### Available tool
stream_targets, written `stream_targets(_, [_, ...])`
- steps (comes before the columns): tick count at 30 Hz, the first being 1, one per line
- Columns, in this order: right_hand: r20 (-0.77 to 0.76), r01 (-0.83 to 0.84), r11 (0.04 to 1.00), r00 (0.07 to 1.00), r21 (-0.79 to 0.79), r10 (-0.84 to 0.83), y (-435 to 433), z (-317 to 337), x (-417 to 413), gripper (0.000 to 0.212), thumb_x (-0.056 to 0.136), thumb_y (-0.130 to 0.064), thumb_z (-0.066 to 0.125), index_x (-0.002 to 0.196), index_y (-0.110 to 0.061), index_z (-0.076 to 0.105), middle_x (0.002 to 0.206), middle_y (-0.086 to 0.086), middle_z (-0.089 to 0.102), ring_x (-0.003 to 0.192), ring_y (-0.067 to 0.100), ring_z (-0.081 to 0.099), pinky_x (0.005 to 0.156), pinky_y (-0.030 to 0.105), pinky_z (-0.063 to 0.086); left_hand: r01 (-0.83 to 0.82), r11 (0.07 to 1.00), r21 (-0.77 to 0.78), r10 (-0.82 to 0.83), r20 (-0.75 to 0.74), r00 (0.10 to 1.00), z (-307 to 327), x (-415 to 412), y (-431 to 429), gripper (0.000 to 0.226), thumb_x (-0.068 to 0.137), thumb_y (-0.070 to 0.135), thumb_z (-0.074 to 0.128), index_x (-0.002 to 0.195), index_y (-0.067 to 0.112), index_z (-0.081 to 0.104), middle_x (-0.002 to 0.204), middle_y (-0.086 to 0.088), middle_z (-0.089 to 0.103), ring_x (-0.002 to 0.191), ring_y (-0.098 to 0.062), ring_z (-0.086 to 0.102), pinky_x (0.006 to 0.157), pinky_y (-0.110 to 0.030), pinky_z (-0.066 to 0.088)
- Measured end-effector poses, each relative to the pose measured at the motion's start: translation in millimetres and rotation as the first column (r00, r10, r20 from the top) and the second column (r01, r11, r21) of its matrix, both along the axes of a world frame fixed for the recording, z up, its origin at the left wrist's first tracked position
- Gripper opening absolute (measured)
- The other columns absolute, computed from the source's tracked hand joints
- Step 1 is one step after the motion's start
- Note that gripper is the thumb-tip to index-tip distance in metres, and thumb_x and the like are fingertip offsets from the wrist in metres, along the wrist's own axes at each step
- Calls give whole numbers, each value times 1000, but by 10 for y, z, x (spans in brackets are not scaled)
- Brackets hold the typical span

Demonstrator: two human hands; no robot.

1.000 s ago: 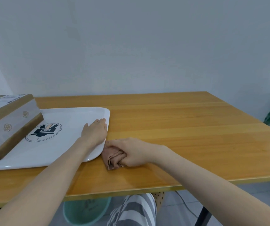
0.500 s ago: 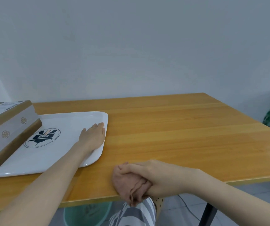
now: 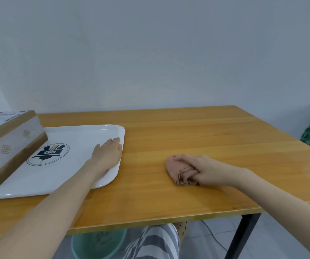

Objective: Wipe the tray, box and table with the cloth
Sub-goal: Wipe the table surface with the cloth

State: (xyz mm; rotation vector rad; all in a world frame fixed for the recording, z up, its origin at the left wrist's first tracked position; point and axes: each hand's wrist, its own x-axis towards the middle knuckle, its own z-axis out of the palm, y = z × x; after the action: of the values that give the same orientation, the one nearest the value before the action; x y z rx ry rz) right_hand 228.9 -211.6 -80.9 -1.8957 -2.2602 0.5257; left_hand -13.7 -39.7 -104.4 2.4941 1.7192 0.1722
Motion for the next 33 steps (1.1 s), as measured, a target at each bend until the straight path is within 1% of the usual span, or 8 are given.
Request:
stream_targets(4, [34,134,988,990,74,-137,447,-61,111,63,85,-7,45,144,-20,27,133,7,50,118,26,50,83,26,38,0,1000,-4,0,15,1000,-3,11,0,47,103,23,13,149,12,20,155,-5,27,144,-22,23,117,-45,16])
stream_targets(6, [54,174,982,983,77,-178,654,-70,16,60,87,-12,45,143,-19,28,139,9,46,122,30,47,91,34,41,-4,1000,-3,4,25,1000,0,13,-6,47,103,22,13,148,12,21,154,-5,28,143,-22,23,116,-45,15])
stream_targets(9, [53,177,981,982,80,-181,889,-71,-263,55,89,-16,44,142,-16,30,143,9,41,126,30,43,93,34,39,-12,1000,-3,12,28,1000,6,9,-22,46,103,22,14,147,12,22,154,-5,29,143,-22,24,116,-45,15])
stream_targets(12, [50,116,989,991,94,-121,1011,-83,-622,54,91,-16,45,143,-17,29,146,8,37,129,29,40,97,34,37,-19,1000,-4,19,29,999,7,10,-36,47,103,23,14,148,12,21,154,-6,28,144,-21,21,116,-44,15])
stream_targets(17, [77,-42,992,996,119,32,950,-113,-1016,51,91,-24,45,140,-18,32,144,6,39,125,30,44,98,40,42,-17,1000,0,17,44,999,19,11,-46,45,103,23,14,145,12,26,147,-7,39,137,-24,32,114,-45,22])
stream_targets(24, [186,-203,961,968,190,167,653,-153,-953,55,93,-19,38,145,-35,26,154,-3,25,127,30,43,93,39,45,-23,1000,-12,24,34,999,5,-7,-15,48,103,24,13,149,14,21,154,-6,28,144,-21,22,117,-45,17])
stream_targets(27, [179,-166,968,975,186,133,630,-139,-814,59,90,-13,39,143,-36,29,155,-9,22,127,28,44,89,35,43,-24,999,-22,25,26,999,1,-16,-16,49,103,26,12,151,16,16,158,-6,20,146,-20,16,118,-44,13])
stream_targets(33, [132,75,985,987,157,-96,559,-160,-97,62,88,-12,40,143,-39,29,156,-8,21,135,26,37,105,39,38,-22,999,-32,23,22,999,3,-12,-28,49,104,27,11,152,16,14,158,-4,18,147,-18,11,119,-44,10])
